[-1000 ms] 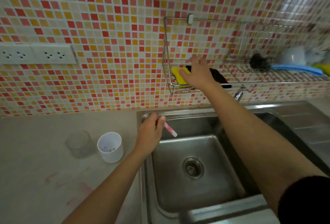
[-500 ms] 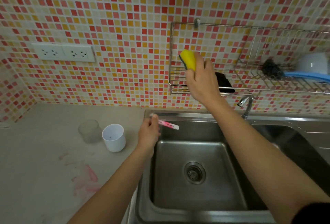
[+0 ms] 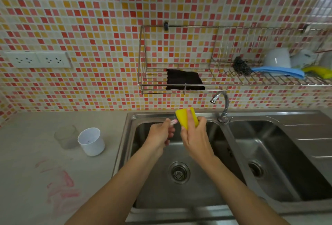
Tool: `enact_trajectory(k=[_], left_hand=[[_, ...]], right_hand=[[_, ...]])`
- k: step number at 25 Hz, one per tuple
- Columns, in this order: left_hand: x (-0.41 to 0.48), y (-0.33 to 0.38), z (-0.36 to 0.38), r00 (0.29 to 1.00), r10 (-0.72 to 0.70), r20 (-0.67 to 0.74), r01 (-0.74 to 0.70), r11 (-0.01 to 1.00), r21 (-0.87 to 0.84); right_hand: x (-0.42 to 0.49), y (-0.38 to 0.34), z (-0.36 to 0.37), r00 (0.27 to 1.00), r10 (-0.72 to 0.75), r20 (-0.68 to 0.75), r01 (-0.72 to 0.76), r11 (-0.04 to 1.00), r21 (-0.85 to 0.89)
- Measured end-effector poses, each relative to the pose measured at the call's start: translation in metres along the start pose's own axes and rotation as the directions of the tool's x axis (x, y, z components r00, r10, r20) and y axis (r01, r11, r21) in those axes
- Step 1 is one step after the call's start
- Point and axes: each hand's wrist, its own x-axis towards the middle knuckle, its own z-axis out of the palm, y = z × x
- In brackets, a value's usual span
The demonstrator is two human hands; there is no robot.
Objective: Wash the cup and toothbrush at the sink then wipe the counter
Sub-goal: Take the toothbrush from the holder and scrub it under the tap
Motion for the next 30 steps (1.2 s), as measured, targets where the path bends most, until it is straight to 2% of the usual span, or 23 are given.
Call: enact_trajectory(k=[3, 4, 7, 9, 11, 14, 17, 19, 22, 25, 28, 30], left_hand=[[0.001, -0.007, -0.005, 0.987, 0.031, 0.155, -0.054, 0.988, 0.144], [0.004, -0.008, -0.008, 0.982, 0.056, 0.18, -0.085, 0.983, 0.162], [0.004, -0.008, -0.016, 0.978, 0.055, 0.203, -0.095, 0.977, 0.19], [0.003, -0.005, -0.017, 0.975, 0.019, 0.219, -0.045, 0.992, 0.115], [0.003, 0.002, -0.019, 0.967, -0.069, 0.246, 0.071, 0.997, -0.001], [0.009, 0.005, -0.02, 0.934, -0.178, 0.309, 0.217, 0.971, -0.097], [0.014, 0.005, -0.02, 0.885, -0.25, 0.393, 0.334, 0.929, -0.161], [0.015, 0.007, -0.02, 0.859, -0.28, 0.428, 0.39, 0.9, -0.195], [0.016, 0.004, -0.019, 0.843, -0.296, 0.45, 0.425, 0.878, -0.22], [0.017, 0.004, -0.018, 0.838, -0.315, 0.445, 0.435, 0.879, -0.196], [0.016, 0.003, -0.016, 0.846, -0.31, 0.433, 0.424, 0.885, -0.194], [0.015, 0.004, -0.013, 0.879, -0.281, 0.385, 0.364, 0.917, -0.162]], right_hand=[[0.004, 0.006, -0.002, 0.996, -0.078, 0.045, 0.078, 0.997, -0.003], [0.003, 0.004, -0.001, 0.991, -0.119, 0.063, 0.119, 0.993, -0.006], [0.005, 0.006, 0.004, 0.99, -0.117, 0.073, 0.115, 0.993, 0.034], [0.006, 0.007, 0.004, 0.983, -0.176, 0.052, 0.175, 0.984, 0.023], [0.006, 0.01, 0.007, 0.971, -0.231, 0.055, 0.232, 0.972, -0.015], [0.016, 0.011, 0.007, 0.986, -0.168, 0.022, 0.168, 0.986, -0.007], [0.014, 0.016, 0.014, 0.964, -0.261, 0.056, 0.266, 0.96, -0.092], [0.016, 0.017, 0.014, 0.982, -0.184, 0.036, 0.186, 0.98, -0.067], [0.012, 0.023, 0.017, 0.967, -0.252, 0.04, 0.255, 0.959, -0.126], [0.013, 0.025, 0.015, 0.978, -0.204, 0.041, 0.207, 0.974, -0.093], [0.011, 0.029, 0.016, 0.95, -0.301, 0.078, 0.309, 0.942, -0.129], [0.015, 0.028, 0.015, 0.969, -0.24, 0.053, 0.244, 0.965, -0.099]])
